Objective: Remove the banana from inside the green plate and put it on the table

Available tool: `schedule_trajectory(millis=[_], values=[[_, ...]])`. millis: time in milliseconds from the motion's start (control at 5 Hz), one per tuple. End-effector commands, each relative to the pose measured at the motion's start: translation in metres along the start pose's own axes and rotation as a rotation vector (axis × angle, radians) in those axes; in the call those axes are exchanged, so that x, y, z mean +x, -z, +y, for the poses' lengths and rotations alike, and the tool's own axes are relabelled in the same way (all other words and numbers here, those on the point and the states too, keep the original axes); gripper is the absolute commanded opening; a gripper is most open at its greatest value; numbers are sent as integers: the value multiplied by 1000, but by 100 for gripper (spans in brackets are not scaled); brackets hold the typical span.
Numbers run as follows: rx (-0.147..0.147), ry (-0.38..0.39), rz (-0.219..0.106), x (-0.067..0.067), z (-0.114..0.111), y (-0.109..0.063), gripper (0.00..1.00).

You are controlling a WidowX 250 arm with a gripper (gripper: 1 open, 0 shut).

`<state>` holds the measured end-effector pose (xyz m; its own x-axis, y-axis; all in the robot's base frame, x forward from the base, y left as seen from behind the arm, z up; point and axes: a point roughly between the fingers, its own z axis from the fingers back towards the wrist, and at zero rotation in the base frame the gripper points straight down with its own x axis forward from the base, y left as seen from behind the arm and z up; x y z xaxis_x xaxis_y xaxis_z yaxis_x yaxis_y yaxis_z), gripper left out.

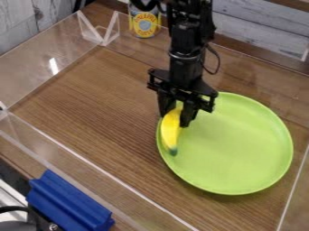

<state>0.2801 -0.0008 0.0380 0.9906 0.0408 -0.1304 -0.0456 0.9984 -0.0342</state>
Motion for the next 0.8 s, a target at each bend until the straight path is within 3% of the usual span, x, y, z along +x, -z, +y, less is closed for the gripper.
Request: schedule_trajectory(millis=[0, 600], values=[[6, 3, -81, 6, 4, -31, 0], [20, 20, -84, -1, 24, -39, 0]])
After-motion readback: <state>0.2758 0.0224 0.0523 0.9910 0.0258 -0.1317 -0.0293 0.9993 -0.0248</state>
